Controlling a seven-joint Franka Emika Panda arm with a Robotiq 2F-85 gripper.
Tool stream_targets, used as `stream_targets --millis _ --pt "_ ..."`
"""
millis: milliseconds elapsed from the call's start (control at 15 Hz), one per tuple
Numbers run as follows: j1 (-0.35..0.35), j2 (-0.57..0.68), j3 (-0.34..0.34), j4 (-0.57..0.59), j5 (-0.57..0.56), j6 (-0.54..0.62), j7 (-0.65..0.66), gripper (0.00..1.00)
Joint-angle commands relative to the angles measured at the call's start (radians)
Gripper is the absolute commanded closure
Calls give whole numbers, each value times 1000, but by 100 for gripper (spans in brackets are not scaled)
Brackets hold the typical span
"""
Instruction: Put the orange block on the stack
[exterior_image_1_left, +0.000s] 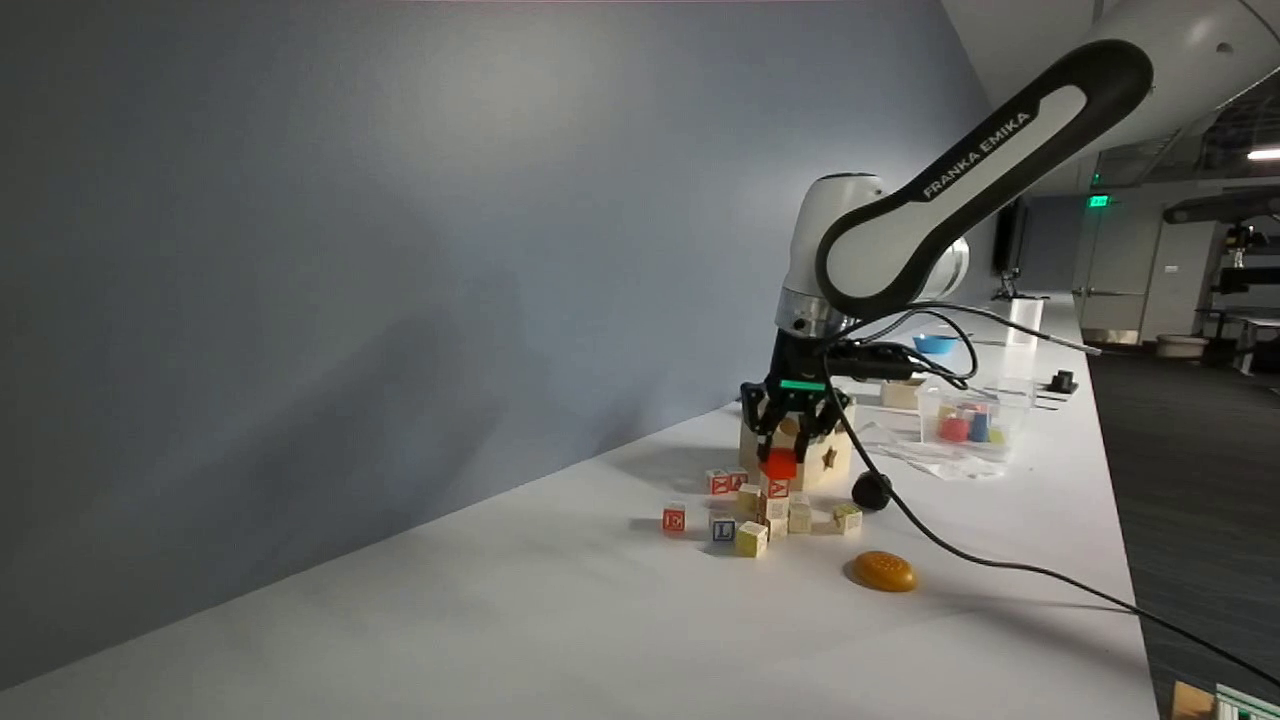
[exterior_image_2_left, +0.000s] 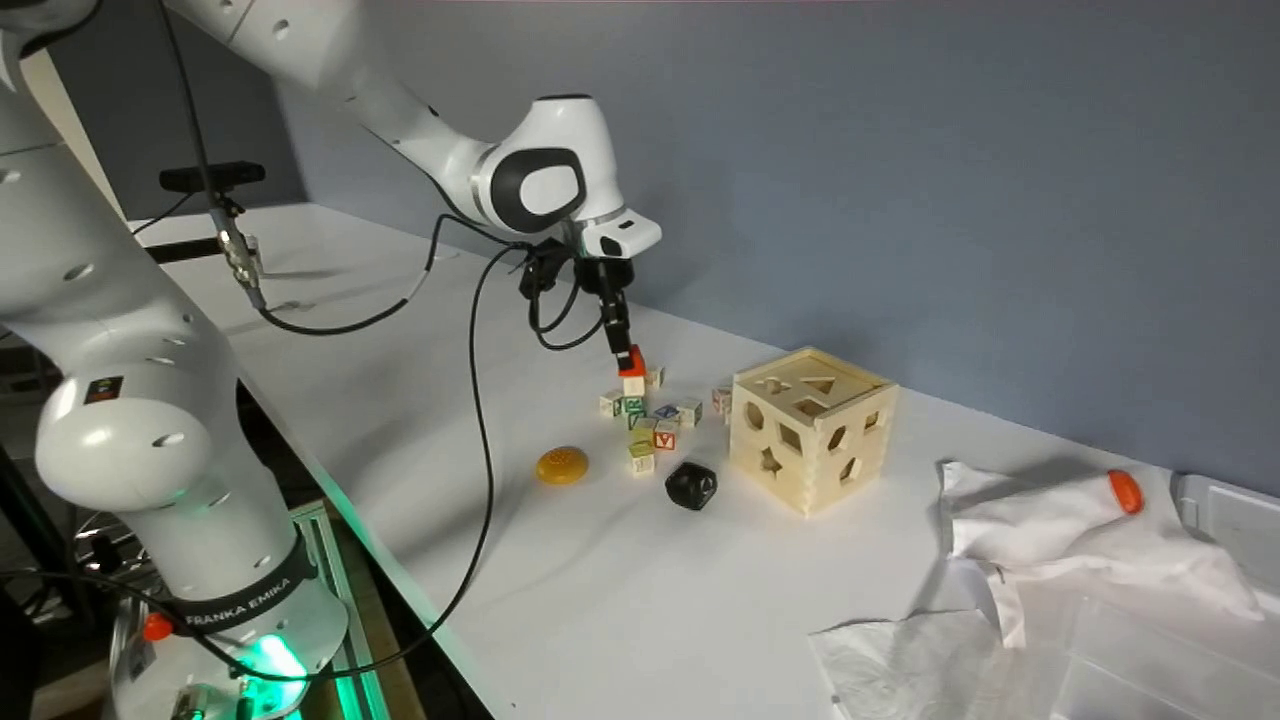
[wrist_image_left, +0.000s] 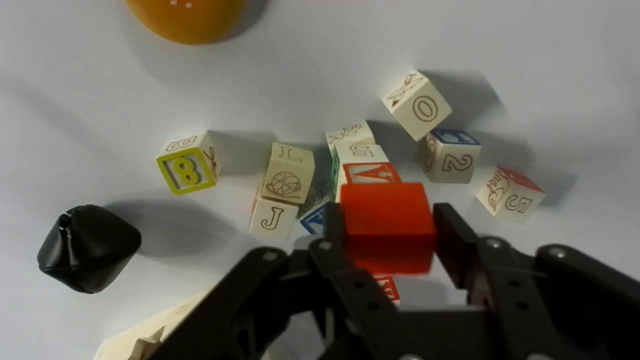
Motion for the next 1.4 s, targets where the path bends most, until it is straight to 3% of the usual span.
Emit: stream_targets --millis 0,133,533,800,1067,1133,1333 --pt "3 6 -1 23 -19 -39 28 17" --pt "5 4 -2 25 -15 -46 26 2" --pt "25 -24 -3 44 21 -106 -5 0" --pt "99 -134 -37 63 200 -302 -296 0" --pt "117 -227 -80 136 219 -540 -523 0" --pt "97 -172 -42 115 184 -459 -415 0" --pt "95 -192 -47 121 184 -477 -428 0"
